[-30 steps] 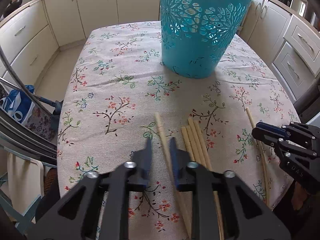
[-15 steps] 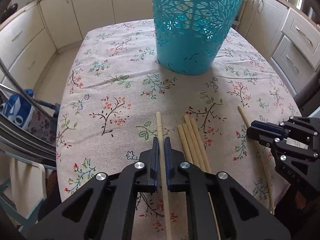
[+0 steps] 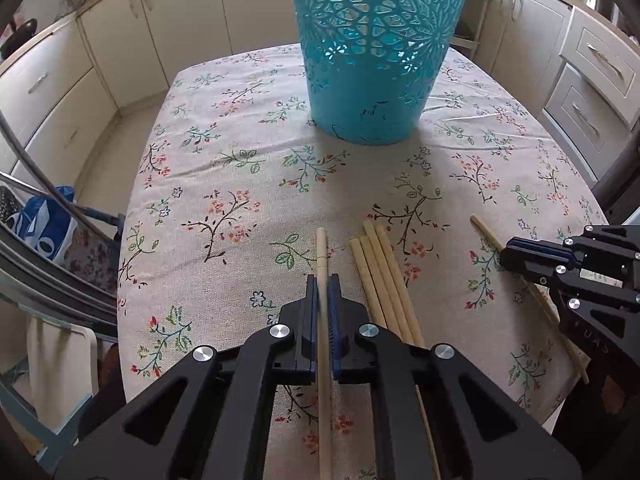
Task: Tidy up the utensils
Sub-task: 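Close the left tool on one chopstick while the right tool grasps another, then raise the left tool's chopstick over the teal basket and open it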
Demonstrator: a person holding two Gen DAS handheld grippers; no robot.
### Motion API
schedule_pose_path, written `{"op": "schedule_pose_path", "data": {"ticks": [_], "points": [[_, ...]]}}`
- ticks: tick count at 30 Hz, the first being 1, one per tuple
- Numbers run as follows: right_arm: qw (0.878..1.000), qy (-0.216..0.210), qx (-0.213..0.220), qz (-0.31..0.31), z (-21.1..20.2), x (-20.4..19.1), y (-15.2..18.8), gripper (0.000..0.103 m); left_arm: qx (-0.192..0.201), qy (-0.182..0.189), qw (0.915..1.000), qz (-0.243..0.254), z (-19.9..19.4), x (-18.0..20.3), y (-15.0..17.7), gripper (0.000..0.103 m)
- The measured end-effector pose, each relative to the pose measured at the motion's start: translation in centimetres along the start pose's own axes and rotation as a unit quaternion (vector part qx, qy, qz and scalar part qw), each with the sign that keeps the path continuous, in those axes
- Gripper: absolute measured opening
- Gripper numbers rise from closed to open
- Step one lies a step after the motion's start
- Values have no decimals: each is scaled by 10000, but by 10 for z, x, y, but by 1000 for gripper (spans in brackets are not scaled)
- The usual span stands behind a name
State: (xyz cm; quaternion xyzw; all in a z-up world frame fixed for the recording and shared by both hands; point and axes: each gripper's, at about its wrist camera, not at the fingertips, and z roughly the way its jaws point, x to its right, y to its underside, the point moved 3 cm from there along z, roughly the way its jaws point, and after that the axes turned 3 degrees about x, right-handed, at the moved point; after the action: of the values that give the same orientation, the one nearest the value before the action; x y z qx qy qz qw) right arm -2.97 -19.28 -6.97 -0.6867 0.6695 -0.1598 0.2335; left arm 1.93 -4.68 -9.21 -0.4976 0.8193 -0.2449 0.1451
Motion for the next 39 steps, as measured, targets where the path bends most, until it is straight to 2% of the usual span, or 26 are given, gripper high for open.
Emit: {"op": "schedule_pose_path", "data": {"ticks": [5,11,17,23,30,33,35,39], "points": [[9975,-119,439,536,-15,22,1,5,495,339,9980,-198,-30,-4,-7,5],[9885,-262,797,1255,-14,49,5,5,1532,784,9843,-394,-89,-13,-40,5],[9863,-297,867,1375,-9,56,9,5,2438,1205,9611,-491,-138,-12,-88,5],[9836,-389,1005,1445,-8,57,11,6,3148,1363,9371,-651,-162,-9,-150,5],[9834,-365,1105,1391,-8,57,13,5,3909,1242,9069,-967,-164,-11,-223,5],[9838,-340,1125,1352,-8,55,13,5,4077,1149,8996,-1067,-151,-11,-245,5],[9833,-373,1127,1379,-8,56,13,5,4113,1082,8979,-1140,-138,-11,-256,5],[9824,-437,1126,1428,-7,57,14,5,4052,834,9014,-1279,-107,-15,-266,5]]}}
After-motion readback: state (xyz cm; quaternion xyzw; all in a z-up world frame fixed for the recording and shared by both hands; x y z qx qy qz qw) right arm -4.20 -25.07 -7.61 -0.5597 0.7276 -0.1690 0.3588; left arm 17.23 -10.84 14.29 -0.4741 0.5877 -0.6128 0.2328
